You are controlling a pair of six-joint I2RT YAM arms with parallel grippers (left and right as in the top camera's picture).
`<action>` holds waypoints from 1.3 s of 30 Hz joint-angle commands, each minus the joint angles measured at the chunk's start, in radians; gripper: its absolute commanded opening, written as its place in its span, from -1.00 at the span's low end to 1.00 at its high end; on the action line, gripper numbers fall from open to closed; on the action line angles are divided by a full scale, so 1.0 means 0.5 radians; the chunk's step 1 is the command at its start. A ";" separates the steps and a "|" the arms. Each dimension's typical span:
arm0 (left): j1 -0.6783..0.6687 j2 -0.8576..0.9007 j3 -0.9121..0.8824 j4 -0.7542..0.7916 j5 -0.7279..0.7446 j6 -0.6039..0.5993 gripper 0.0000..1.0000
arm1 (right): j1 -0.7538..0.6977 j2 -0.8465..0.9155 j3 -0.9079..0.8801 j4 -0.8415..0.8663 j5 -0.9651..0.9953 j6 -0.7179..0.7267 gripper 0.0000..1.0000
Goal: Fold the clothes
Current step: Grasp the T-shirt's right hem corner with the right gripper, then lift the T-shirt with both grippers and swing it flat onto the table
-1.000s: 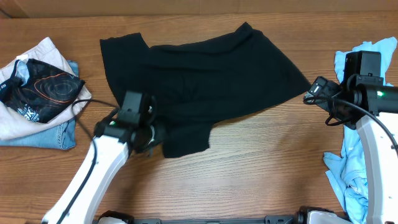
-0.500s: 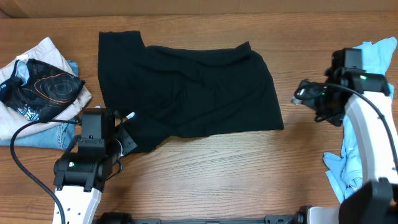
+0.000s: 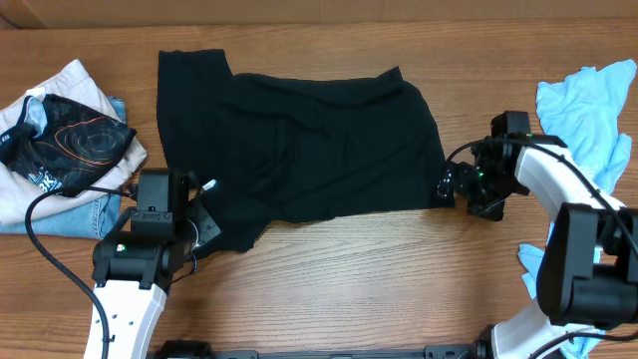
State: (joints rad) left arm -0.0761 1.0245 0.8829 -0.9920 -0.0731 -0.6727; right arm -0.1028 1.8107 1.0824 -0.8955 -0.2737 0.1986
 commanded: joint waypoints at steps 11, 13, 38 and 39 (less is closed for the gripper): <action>0.011 0.019 0.003 0.002 -0.048 0.047 -0.92 | 0.034 0.011 -0.098 0.129 -0.137 -0.040 -0.11; 0.011 0.019 0.003 0.002 -0.048 0.047 -0.92 | 0.057 0.011 -0.098 0.130 -0.138 -0.037 -0.41; 0.011 0.018 0.003 -0.035 -0.649 0.197 -0.92 | 0.057 -0.523 0.828 -1.206 0.443 0.027 -0.92; 0.011 0.018 0.003 -0.042 -0.655 0.197 -0.92 | 0.057 -0.523 0.828 -1.203 0.443 0.027 -0.92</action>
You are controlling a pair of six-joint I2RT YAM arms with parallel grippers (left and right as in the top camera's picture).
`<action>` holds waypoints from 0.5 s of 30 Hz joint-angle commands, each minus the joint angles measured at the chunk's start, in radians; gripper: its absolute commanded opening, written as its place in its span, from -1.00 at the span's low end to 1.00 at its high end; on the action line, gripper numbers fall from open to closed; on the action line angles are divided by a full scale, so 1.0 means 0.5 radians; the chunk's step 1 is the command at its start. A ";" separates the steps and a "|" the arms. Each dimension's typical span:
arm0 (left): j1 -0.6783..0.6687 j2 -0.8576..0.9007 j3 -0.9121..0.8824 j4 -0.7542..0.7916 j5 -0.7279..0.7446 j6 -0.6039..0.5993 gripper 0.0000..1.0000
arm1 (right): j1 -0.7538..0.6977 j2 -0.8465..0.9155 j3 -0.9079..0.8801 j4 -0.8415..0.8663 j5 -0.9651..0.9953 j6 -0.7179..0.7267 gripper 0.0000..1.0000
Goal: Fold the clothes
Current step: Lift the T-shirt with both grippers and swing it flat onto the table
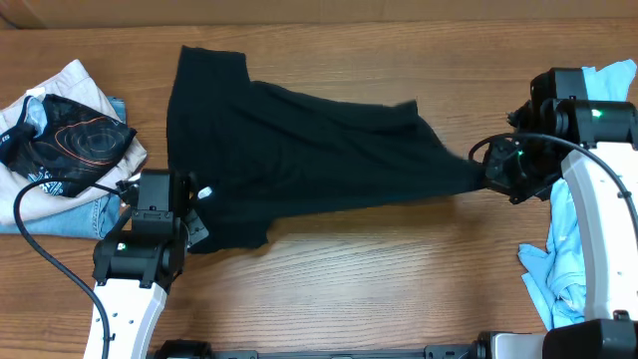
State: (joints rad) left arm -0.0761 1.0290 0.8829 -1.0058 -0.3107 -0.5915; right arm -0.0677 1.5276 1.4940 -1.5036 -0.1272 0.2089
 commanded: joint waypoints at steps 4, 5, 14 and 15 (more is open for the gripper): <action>0.011 0.009 0.003 -0.050 -0.169 0.033 -0.92 | -0.013 0.043 0.005 0.057 0.149 0.008 -0.92; 0.011 0.005 0.014 -0.051 -0.084 0.034 -0.92 | -0.013 0.040 0.006 0.099 0.149 0.008 -0.92; 0.011 -0.117 0.694 -0.114 0.452 0.329 -0.92 | -0.013 -0.302 0.289 0.200 0.142 0.047 -0.92; 0.011 -0.133 0.799 -0.139 0.451 0.358 -0.92 | -0.013 -0.367 0.343 0.205 0.142 0.047 -0.92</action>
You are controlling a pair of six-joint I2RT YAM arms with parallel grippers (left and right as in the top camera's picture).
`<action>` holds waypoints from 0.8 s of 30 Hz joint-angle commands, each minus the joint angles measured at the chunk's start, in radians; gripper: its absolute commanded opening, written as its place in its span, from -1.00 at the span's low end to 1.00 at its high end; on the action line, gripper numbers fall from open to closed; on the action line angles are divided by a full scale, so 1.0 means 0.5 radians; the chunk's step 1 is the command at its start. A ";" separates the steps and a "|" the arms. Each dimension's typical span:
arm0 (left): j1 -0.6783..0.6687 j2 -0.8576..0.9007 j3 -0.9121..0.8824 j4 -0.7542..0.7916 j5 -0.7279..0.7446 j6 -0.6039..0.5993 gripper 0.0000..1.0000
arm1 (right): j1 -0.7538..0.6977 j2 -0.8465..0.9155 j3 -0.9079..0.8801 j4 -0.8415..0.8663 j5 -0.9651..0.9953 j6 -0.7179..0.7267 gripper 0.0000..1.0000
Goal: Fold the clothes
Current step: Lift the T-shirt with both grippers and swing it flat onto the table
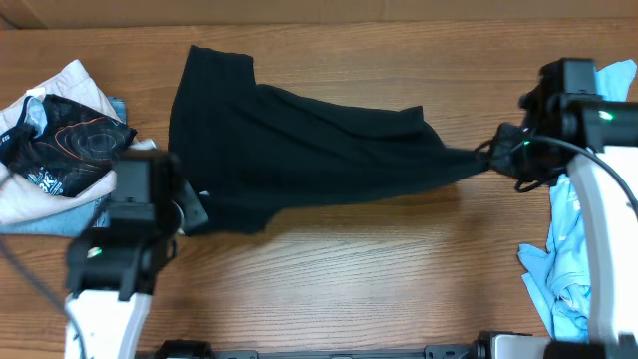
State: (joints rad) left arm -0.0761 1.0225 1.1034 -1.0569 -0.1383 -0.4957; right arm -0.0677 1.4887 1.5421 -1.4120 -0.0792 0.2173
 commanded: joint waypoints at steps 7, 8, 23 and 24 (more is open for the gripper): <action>0.011 -0.211 0.966 -0.209 0.014 0.230 -0.92 | -0.013 -0.677 0.536 0.019 0.054 0.031 -0.92; 0.011 -0.227 1.054 -0.233 -0.025 0.230 -0.92 | -0.013 -0.731 0.576 0.029 0.060 0.031 -0.92; 0.011 -0.193 1.346 -0.275 -0.072 0.229 -0.92 | -0.013 -0.700 0.840 0.082 0.105 0.035 -0.92; 0.011 -0.145 1.336 -0.259 -0.050 0.230 -0.92 | -0.013 -0.632 0.840 0.080 0.105 0.035 -0.92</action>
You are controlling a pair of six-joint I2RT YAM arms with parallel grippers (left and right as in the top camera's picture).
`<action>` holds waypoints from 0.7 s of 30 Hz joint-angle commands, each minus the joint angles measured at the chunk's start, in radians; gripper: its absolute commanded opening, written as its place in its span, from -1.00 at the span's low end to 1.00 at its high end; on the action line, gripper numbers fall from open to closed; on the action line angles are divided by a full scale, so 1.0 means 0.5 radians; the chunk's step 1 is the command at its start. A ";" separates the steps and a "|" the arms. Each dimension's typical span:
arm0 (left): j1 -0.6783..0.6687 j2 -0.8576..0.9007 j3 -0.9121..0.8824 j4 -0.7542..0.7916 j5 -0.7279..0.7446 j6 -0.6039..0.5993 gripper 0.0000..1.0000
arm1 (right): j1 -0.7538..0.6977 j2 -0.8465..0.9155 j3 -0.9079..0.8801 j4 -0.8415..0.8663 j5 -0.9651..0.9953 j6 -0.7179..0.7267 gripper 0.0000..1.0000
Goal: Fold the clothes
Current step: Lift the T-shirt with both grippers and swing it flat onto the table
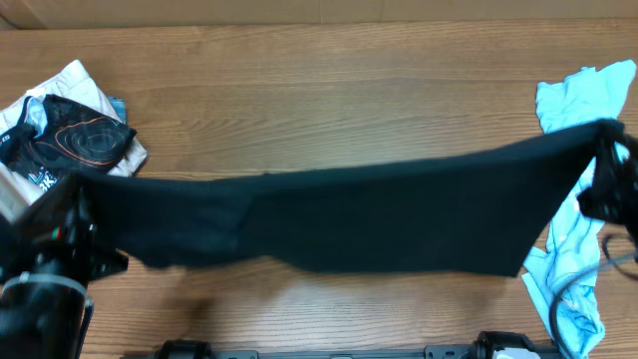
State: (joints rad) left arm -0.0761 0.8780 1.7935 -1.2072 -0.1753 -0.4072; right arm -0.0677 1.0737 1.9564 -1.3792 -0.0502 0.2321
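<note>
A black garment (339, 214) hangs stretched wide above the table, spanning almost the whole overhead view from left to right. My left gripper (85, 224) holds its left end, close to the camera and blurred. At the far right my right gripper (598, 165) holds the other end; its fingers are hidden in the cloth. The garment's lower edge sags toward the front of the table.
A pile of folded clothes (60, 135) with a black printed shirt on top lies at the left edge. A light blue garment (578, 100) lies crumpled along the right edge. The wooden table (319, 90) shows behind the lifted cloth.
Both arms have risen and moved apart. The black garment, then mostly on the table and pulled rightward, now hangs off the table, stretched taut between the two grippers.
The black garment lay spread on the table with my grippers at its lower left and right edges. Then my right gripper stood further right with the cloth drawn out, and further still after that. Now both grippers hold it up, stretched wide.
</note>
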 commanded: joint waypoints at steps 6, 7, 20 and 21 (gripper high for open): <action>0.011 0.544 -0.089 0.203 0.043 0.063 -0.92 | -0.013 0.686 0.011 0.056 0.047 -0.008 -0.92; 0.011 0.672 -0.089 0.290 0.081 0.104 -0.92 | -0.013 0.803 0.011 0.099 0.047 -0.010 -0.92; 0.190 1.533 0.523 1.264 0.583 0.185 -0.92 | -0.013 1.244 0.415 0.761 0.072 0.111 -0.92; 0.215 1.540 0.643 1.247 0.613 0.211 -0.92 | -0.013 1.240 0.538 0.716 0.117 0.101 -0.92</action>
State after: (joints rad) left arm -0.0185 1.6913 1.8816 -0.6079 0.0513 -0.3508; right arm -0.0696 1.7706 2.0308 -1.0168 -0.0471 0.2718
